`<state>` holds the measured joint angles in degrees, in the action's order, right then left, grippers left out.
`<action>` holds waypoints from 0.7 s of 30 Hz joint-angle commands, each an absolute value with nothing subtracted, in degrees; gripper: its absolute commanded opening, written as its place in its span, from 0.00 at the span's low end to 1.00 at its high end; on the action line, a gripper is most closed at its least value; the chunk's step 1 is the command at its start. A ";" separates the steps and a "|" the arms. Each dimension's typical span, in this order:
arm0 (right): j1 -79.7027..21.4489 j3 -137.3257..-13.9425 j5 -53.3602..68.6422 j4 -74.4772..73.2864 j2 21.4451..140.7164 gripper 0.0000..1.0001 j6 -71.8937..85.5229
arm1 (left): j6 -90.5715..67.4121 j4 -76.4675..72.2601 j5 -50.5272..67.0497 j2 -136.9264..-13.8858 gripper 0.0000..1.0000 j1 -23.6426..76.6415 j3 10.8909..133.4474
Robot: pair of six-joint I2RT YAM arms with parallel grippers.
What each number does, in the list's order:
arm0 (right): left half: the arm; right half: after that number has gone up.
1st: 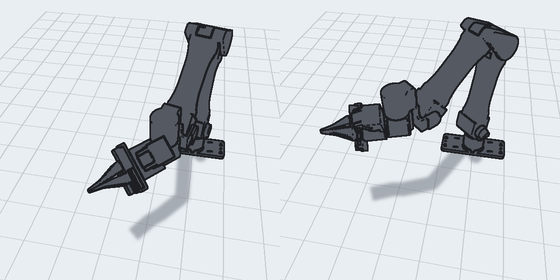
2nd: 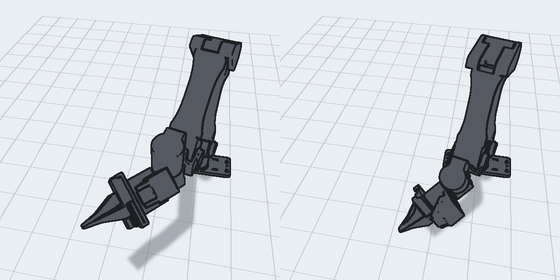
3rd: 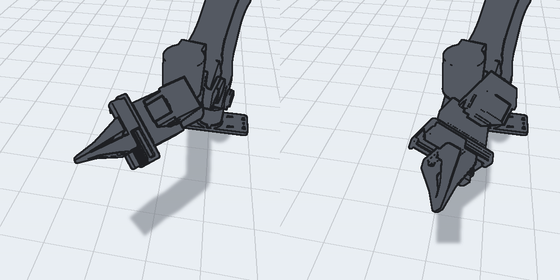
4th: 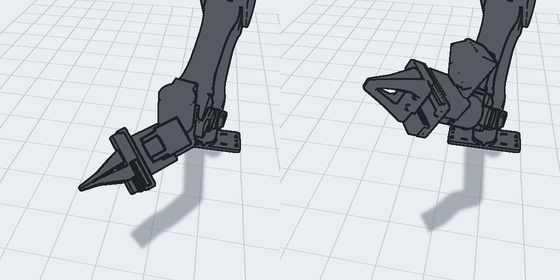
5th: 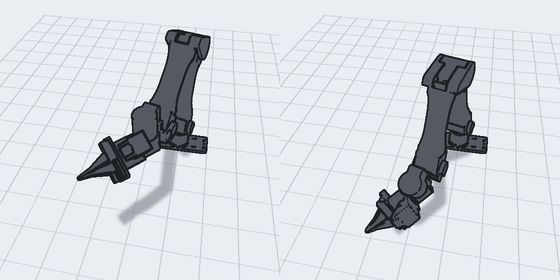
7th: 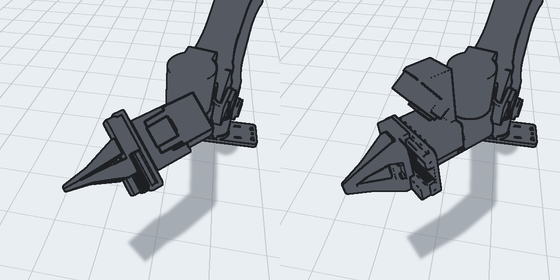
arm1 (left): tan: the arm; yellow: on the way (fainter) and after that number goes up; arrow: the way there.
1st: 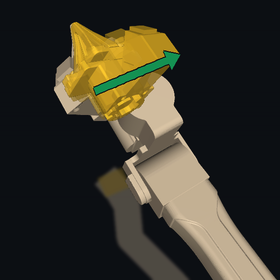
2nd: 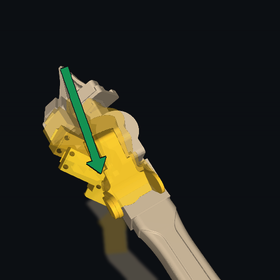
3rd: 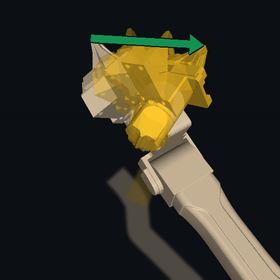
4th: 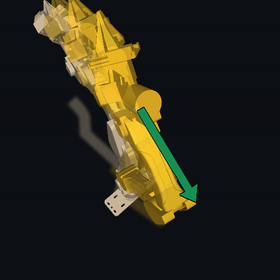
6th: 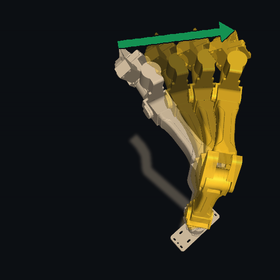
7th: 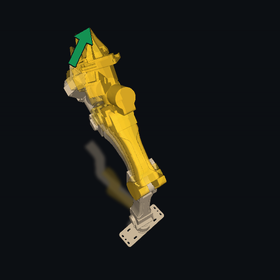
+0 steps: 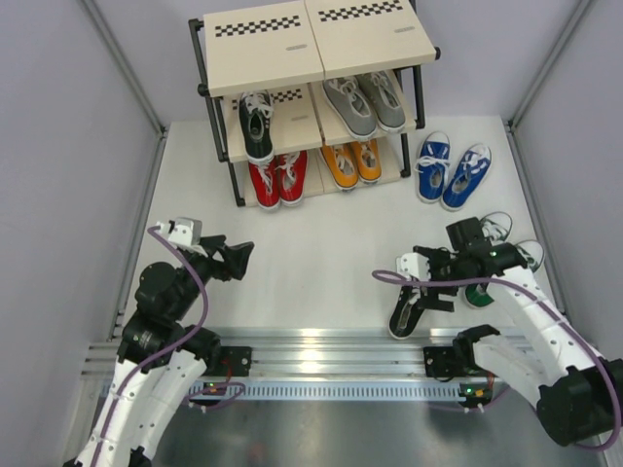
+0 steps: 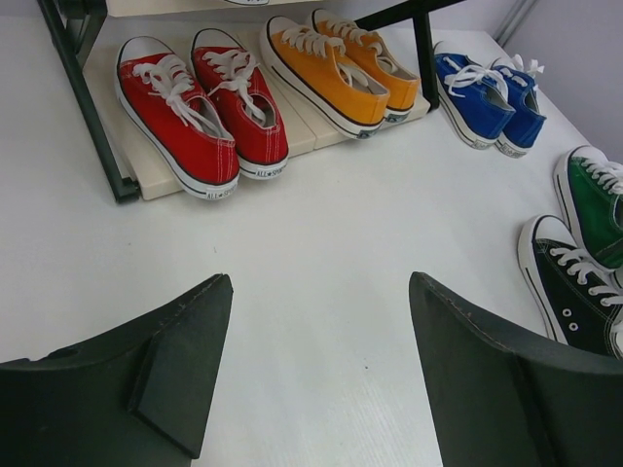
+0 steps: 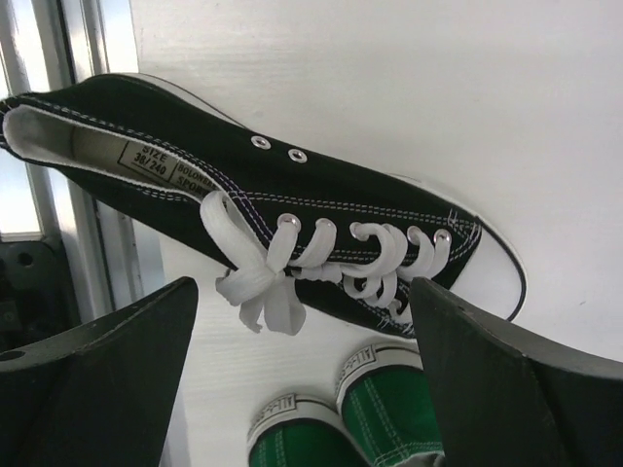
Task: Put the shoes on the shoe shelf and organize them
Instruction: Pick up the shoe at the center of the board.
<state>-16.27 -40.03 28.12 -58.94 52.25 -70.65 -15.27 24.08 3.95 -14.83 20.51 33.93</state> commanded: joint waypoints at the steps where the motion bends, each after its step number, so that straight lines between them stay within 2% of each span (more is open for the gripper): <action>1: -18.28 -38.68 28.22 -54.50 52.55 0.90 -79.43 | -15.12 23.20 5.45 -14.24 0.79 20.39 33.57; 6: -20.82 -37.71 27.60 -52.47 55.28 0.84 -85.95 | -15.03 23.20 6.41 -14.50 0.79 20.39 33.49; 9: -23.11 -37.27 26.46 -52.91 58.35 0.70 -89.46 | -15.03 23.20 7.64 -14.50 0.79 20.39 33.49; 10: -23.81 -37.35 26.02 -53.87 60.19 0.58 -90.43 | -15.03 23.20 8.34 -14.59 0.79 20.30 33.49; 15: -29.09 -38.06 24.79 -56.25 63.37 0.30 -90.70 | -15.20 22.50 11.42 -15.47 0.80 20.39 33.22; 16: -30.40 -38.32 24.44 -56.95 63.72 0.19 -90.53 | -15.12 22.15 12.03 -15.82 0.79 20.39 33.14; 21: -32.69 -41.39 23.90 -58.80 60.66 0.03 -89.65 | -16.52 20.05 19.50 -19.06 0.80 20.39 32.52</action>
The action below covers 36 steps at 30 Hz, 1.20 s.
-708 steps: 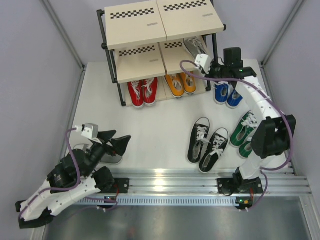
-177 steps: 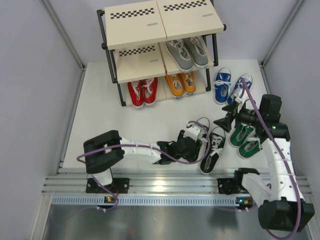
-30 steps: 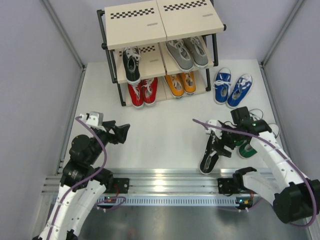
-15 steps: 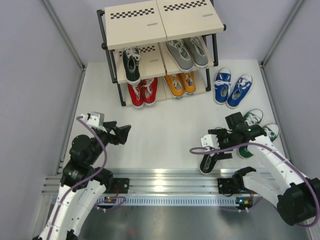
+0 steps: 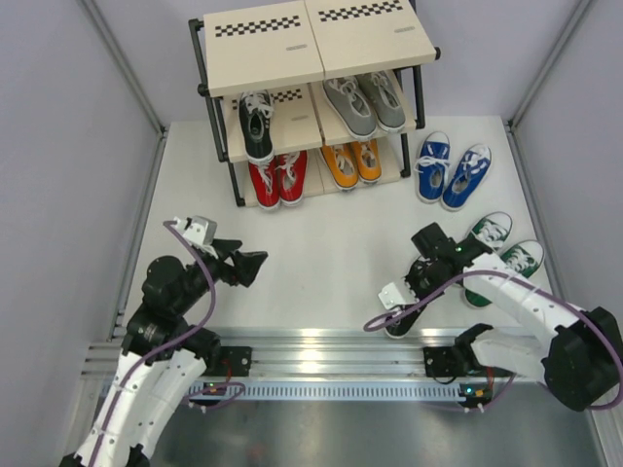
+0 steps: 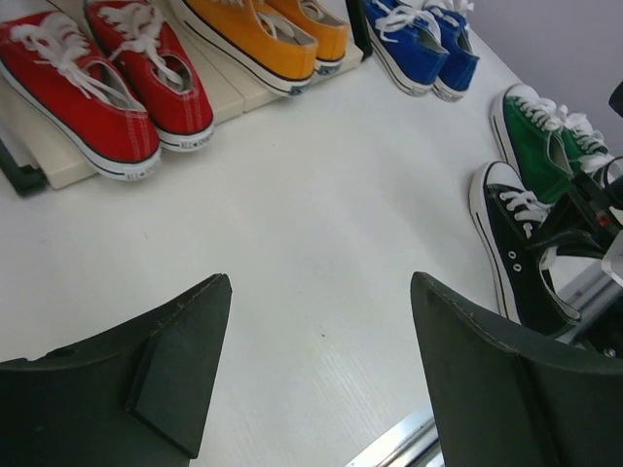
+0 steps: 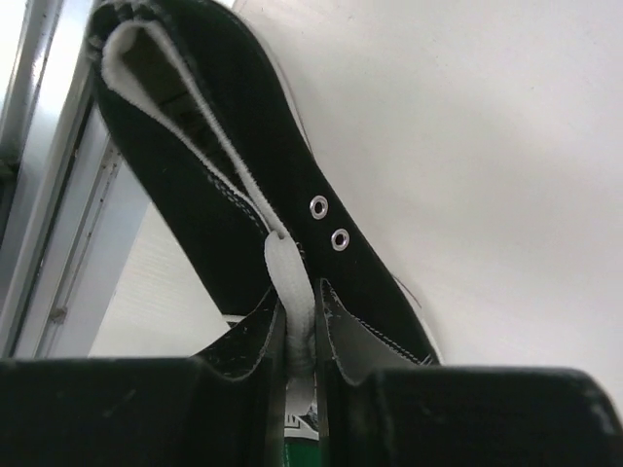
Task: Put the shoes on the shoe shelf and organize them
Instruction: Pick up the shoe at the center of the board.
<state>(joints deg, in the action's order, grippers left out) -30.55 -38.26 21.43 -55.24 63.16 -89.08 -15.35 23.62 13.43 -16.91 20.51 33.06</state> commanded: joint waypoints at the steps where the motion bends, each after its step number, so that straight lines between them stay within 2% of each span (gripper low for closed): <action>1: -33.22 -43.31 24.34 -59.06 59.60 0.02 -89.65 | -17.22 19.43 20.99 -19.68 0.80 20.39 32.35; 6: -35.42 -52.62 29.96 -64.59 56.60 0.00 -91.65 | -32.93 9.16 33.38 -26.27 0.80 20.39 28.14; 7: -35.77 -53.86 32.58 -65.73 56.78 0.00 -92.45 | -36.79 5.49 35.23 -27.32 0.84 20.39 26.65; 10: -36.91 -56.94 35.94 -68.02 57.48 0.00 -93.95 | -47.88 -5.43 37.26 -30.75 0.86 20.48 21.73; 16: -41.39 -59.50 39.02 -68.03 59.06 0.00 -95.19 | -52.20 -9.22 33.05 -36.55 0.89 25.13 23.72; 21: -44.91 -62.13 39.99 -67.68 60.64 0.00 -95.71 | -51.59 -10.02 26.82 -48.23 0.89 36.89 27.86; 25: -48.85 -64.16 40.69 -67.68 62.05 0.00 -95.63 | -54.40 -16.75 22.50 -57.99 0.89 46.03 29.62; 28: -50.97 -65.21 41.48 -68.20 62.75 0.00 -95.45 | -57.82 -24.92 21.89 -64.94 0.90 48.94 29.79; 36: -53.88 -64.87 42.98 -68.12 62.31 0.00 -95.63 | -64.24 -35.76 22.94 -78.56 0.91 52.82 34.80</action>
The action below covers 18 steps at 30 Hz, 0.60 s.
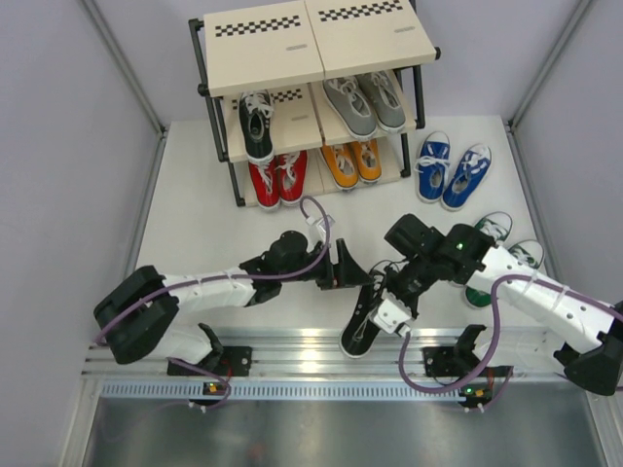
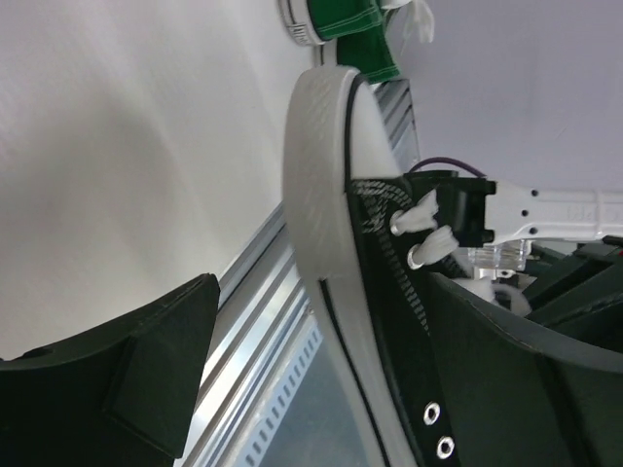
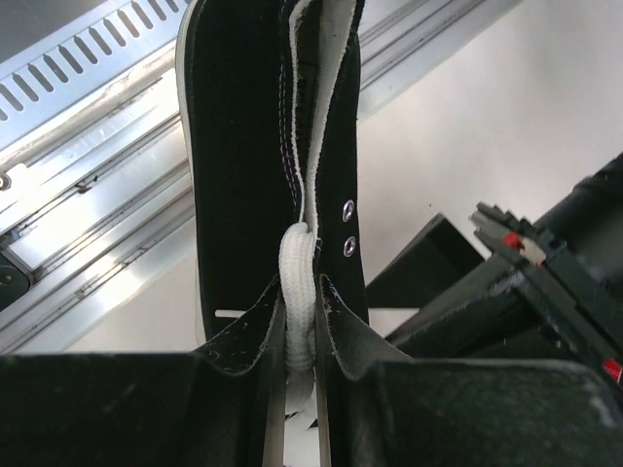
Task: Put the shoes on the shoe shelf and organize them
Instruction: Pick up the shoe at the center of the board.
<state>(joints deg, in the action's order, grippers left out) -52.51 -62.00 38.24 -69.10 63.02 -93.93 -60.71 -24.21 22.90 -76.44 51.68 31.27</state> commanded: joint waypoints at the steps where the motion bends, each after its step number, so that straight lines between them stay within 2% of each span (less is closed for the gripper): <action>1: -54.14 -64.69 43.24 -68.20 62.31 0.00 -95.63 | -65.03 -36.90 23.29 -79.36 0.91 53.34 35.15; 11: -55.72 -63.02 40.61 -66.71 62.32 0.00 -95.27 | -69.43 -41.13 24.52 -86.74 0.87 56.16 38.05; 15: -55.90 -63.11 40.17 -66.80 62.40 0.00 -94.92 | -70.05 -41.13 25.05 -87.63 0.67 56.78 38.67; 16: -55.90 -63.02 40.08 -66.80 62.32 0.00 -95.01 | -70.22 -41.13 24.96 -87.63 0.57 56.86 38.67; 18: -55.90 -62.23 39.99 -66.71 61.96 0.00 -94.75 | -70.14 -41.75 24.87 -87.45 0.47 56.95 38.32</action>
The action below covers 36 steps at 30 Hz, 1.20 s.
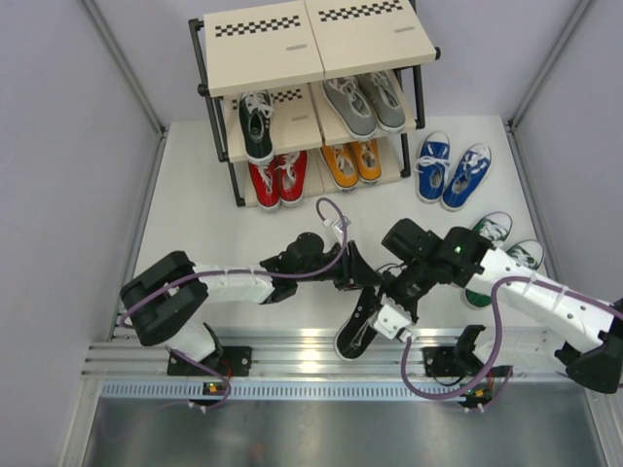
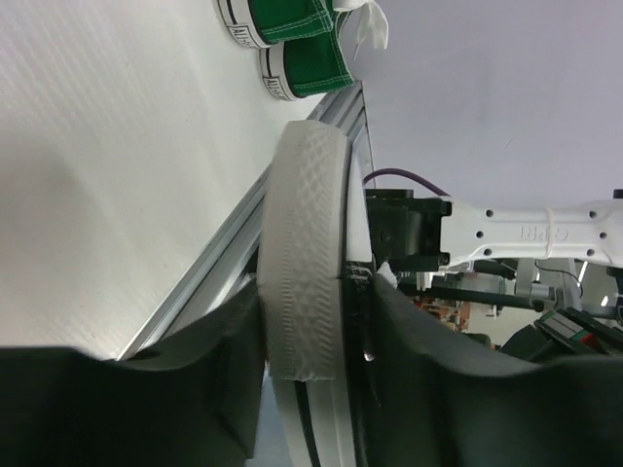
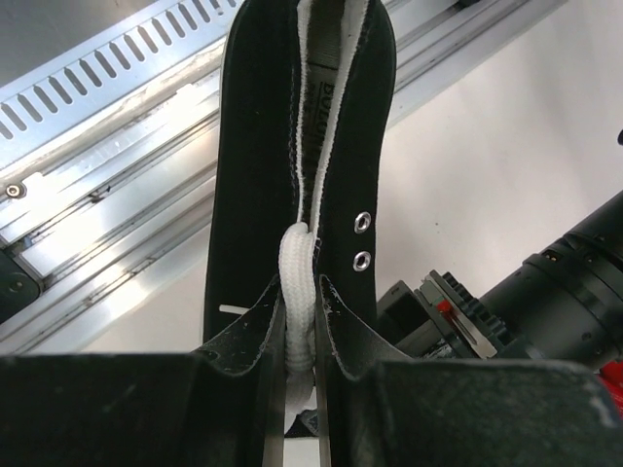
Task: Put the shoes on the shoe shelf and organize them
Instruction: Pick up the shoe at the center of the board.
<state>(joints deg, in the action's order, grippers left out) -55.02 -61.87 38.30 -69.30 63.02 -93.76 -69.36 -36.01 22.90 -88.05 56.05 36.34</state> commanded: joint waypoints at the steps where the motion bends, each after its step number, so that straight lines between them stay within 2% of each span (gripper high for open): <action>1: -55.90 -61.97 39.73 -66.62 61.70 0.00 -94.57 | -70.14 -42.10 24.70 -87.10 0.38 56.95 38.06; 3: -55.72 -60.82 39.46 -66.45 60.91 0.00 -93.87 | -69.87 -42.71 23.82 -86.49 0.27 56.95 37.53; 5: -55.28 -59.34 39.55 -66.01 59.51 0.00 -93.17 | -69.26 -42.71 22.77 -85.00 0.09 56.95 36.22; 7: -54.23 -58.28 39.99 -65.40 58.28 0.01 -92.38 | -68.73 -42.71 20.67 -82.98 0.00 56.87 34.38; 10: -51.95 -56.52 41.13 -62.86 55.55 0.07 -85.82 | -68.47 -42.63 15.93 -79.30 0.00 56.87 30.69; 13: -48.88 -55.29 40.79 -57.43 52.92 0.17 -77.38 | -69.34 -42.63 7.60 -73.59 0.00 56.87 26.82; 14: -48.08 -54.59 40.26 -55.91 51.61 0.26 -70.04 | -69.61 -42.63 5.47 -72.17 0.00 56.87 24.20; 16: -45.62 -54.06 38.86 -53.19 50.54 0.33 -61.32 | -70.66 -42.02 -1.97 -67.53 0.00 56.95 21.98; 17: -44.92 -54.05 38.24 -52.83 50.02 0.41 -58.65 | -71.19 -42.10 -4.02 -66.20 0.00 57.04 20.75; 19: -42.98 -54.49 37.62 -53.17 49.84 0.46 -55.38 | -72.15 -42.01 -7.89 -62.95 0.00 57.39 17.94; 21: -41.76 -55.46 37.53 -53.70 49.92 0.56 -51.60 | -72.94 -42.01 -13.08 -61.36 0.00 58.00 15.83; 24: -40.96 -56.69 41.90 -55.89 50.71 0.67 -51.16 | -76.02 -42.01 -19.65 -58.72 0.00 58.97 14.16; 28: -41.31 -58.62 48.66 -61.42 54.31 0.67 -54.21 | -80.05 -42.01 -29.87 -57.13 0.00 61.43 12.92; 31: -44.11 -60.73 52.02 -66.96 56.68 0.65 -63.77 | -84.09 -41.66 -35.23 -57.22 0.00 62.84 12.31; 36: -46.14 -62.49 50.99 -67.59 60.38 0.56 -65.13 | -87.36 -41.66 -39.99 -58.62 0.00 64.16 12.13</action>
<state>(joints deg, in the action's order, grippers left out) -44.95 -59.46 48.18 -65.12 59.51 -61.82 -81.10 -35.48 -33.12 -59.02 63.48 11.57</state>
